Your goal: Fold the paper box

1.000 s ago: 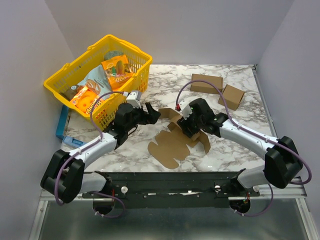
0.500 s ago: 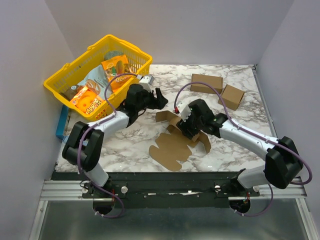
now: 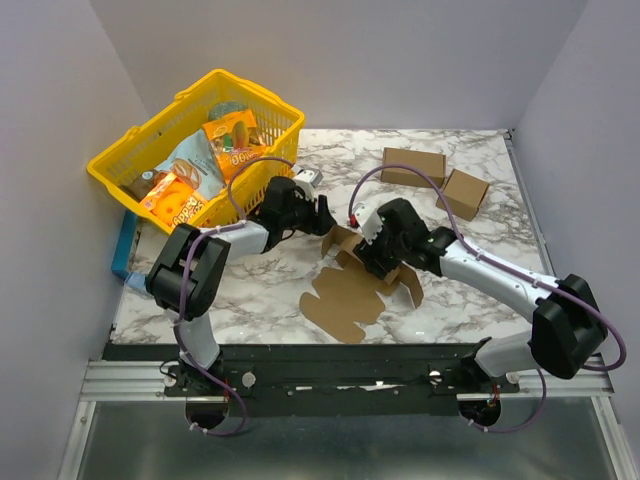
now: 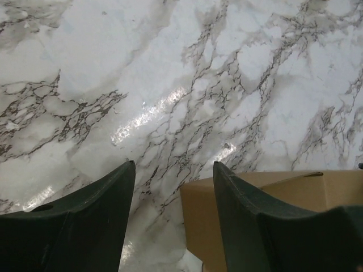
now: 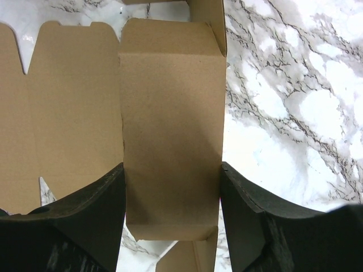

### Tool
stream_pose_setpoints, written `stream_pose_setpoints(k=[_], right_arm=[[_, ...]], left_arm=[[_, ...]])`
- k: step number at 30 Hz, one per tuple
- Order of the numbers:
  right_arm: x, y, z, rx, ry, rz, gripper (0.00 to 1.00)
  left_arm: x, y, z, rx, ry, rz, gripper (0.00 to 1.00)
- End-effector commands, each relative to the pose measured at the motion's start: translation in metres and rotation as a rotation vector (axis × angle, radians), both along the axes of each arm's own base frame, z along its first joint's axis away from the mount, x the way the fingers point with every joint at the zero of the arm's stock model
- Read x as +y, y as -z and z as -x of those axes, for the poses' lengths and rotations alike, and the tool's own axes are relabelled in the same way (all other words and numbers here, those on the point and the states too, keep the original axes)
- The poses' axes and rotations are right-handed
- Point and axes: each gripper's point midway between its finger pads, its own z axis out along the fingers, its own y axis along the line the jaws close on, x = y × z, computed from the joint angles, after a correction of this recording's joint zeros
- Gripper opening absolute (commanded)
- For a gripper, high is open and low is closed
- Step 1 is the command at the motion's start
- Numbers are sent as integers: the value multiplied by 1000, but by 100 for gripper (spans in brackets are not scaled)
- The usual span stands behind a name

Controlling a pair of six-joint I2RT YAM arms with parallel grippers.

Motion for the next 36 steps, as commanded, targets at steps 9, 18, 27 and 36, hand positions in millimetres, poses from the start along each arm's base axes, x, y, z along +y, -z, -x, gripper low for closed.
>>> stream_pose_setpoints(k=[9, 18, 27, 36], right_arm=[[-2, -5, 3, -16, -7, 9, 53], [-7, -6, -2, -35, 27, 26, 53], [-8, -4, -4, -37, 38, 34, 53], [-8, -5, -4, -38, 44, 30, 53]], left_arm=[[-21, 21, 62, -29, 267, 30, 64], [-36, 14, 91, -86, 324, 14, 66], [-45, 5, 102, -138, 334, 5, 67], [-37, 13, 116, -157, 314, -43, 74]])
